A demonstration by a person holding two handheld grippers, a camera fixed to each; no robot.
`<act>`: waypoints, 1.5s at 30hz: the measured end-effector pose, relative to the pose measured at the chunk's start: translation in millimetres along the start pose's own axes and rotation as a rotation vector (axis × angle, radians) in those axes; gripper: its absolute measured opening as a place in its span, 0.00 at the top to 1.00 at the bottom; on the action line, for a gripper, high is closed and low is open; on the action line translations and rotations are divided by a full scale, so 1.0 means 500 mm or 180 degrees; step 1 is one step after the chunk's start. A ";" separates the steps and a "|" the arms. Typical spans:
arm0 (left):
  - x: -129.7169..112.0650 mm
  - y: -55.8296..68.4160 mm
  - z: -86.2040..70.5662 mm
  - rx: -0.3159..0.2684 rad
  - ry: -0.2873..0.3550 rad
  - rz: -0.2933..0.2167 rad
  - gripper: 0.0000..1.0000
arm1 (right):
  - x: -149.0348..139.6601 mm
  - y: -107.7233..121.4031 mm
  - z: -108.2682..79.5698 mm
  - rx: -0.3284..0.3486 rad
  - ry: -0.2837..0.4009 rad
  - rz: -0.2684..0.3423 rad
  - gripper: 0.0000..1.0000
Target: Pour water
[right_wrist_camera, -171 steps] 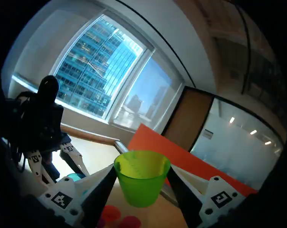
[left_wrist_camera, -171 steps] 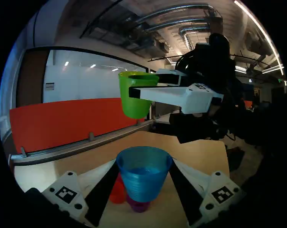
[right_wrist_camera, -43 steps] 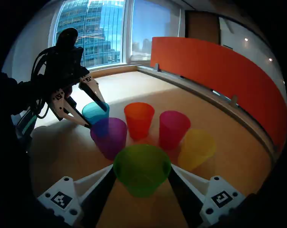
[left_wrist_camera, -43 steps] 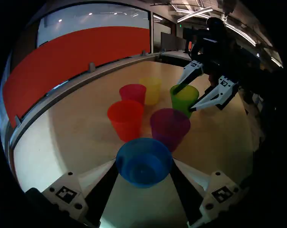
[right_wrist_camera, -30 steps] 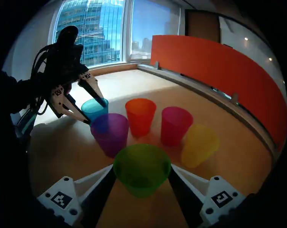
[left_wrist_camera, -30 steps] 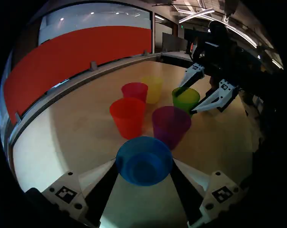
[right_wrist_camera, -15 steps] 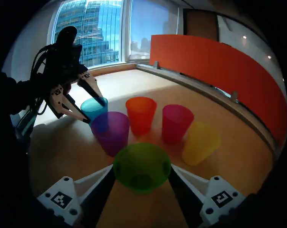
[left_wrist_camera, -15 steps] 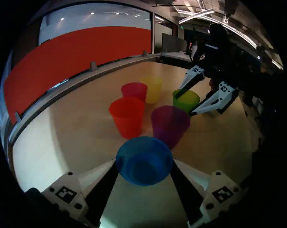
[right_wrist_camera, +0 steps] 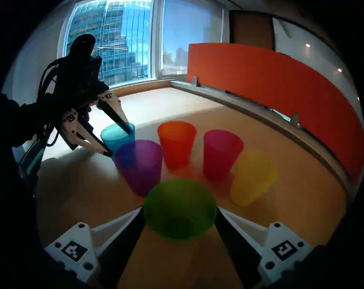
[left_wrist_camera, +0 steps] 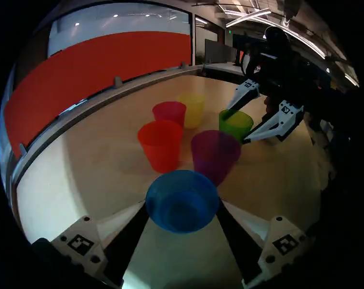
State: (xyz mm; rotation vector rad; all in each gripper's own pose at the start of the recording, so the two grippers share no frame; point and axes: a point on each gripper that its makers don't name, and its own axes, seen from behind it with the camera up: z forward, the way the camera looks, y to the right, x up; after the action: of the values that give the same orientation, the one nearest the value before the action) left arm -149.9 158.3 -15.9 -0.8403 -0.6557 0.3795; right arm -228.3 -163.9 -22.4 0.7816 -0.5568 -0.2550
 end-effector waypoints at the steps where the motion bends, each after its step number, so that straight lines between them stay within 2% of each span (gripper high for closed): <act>1: -0.001 0.001 0.000 -0.0004 -0.0008 -0.0010 0.01 | 0.000 -0.001 -0.002 0.0001 0.0001 0.0003 0.00; 9: -0.001 -0.003 -0.019 0.0037 0.0017 -0.0031 0.01 | -0.007 -0.004 -0.020 -0.0039 0.0006 -0.0004 0.00; 21: -0.005 0.006 -0.090 0.0237 0.0100 0.0008 0.01 | -0.012 -0.010 -0.080 -0.0202 0.0139 0.0090 0.00; 33: 0.027 0.018 -0.175 0.0516 0.0421 -0.0058 0.01 | 0.003 -0.024 -0.155 -0.0452 0.0429 0.0221 0.00; 45: 0.057 -0.002 -0.231 0.0881 0.0806 -0.0205 0.01 | 0.044 -0.033 -0.211 -0.0666 0.0849 0.0392 0.00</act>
State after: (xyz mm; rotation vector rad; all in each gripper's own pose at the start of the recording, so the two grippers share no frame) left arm -51.6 108.6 -60.8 -0.5890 -0.3827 0.2911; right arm -151.0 -122.0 -86.7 0.5645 -0.3185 -0.0908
